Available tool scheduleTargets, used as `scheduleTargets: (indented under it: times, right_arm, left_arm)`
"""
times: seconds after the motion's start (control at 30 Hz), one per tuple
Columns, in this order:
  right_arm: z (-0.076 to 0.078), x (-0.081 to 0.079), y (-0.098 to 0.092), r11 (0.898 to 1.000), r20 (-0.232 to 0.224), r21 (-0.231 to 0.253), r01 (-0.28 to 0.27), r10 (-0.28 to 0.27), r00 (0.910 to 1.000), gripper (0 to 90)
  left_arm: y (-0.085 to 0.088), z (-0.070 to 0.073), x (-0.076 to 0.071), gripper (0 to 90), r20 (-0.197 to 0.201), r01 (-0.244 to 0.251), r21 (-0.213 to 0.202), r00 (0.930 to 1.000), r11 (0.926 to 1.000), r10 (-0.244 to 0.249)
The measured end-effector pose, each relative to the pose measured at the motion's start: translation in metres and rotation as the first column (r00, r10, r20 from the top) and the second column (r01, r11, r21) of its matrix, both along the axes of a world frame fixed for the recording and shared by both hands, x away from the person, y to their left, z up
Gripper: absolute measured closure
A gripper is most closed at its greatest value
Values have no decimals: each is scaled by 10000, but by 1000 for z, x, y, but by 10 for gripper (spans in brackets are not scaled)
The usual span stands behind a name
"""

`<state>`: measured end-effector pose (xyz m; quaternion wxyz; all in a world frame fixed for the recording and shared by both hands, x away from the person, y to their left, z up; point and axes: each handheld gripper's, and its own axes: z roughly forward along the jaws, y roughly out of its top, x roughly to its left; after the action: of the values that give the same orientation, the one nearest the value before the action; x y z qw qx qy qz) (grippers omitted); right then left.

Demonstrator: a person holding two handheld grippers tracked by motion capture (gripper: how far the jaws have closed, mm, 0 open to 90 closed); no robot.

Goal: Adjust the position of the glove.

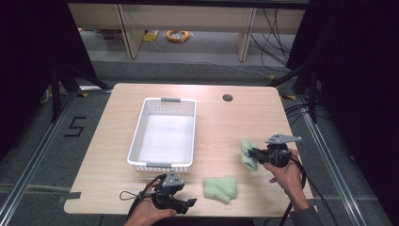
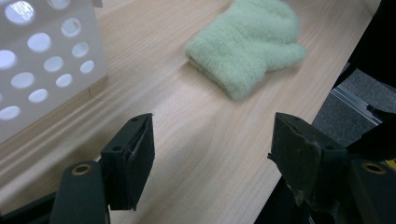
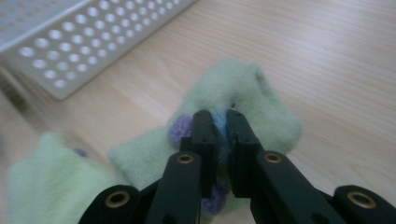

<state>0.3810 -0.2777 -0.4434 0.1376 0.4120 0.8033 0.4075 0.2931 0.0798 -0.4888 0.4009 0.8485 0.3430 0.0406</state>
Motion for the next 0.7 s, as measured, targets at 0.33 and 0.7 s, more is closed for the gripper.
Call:
scheduleTargets:
  times: [0.33, 0.7]
  right_arm:
    - [5, -55, 40, 9953, -463, 237, -940, 950, 9944, 839]
    - [-27, -57, 73, 9856, -1594, 387, -1648, 1689, 9727, 827]
  left_arm:
    - [-5, 2, -4, 297, 45, -113, -363, 9999, 9993, 114]
    - [-15, 1, -8, 276, 16, 128, -330, 9999, 9994, -128]
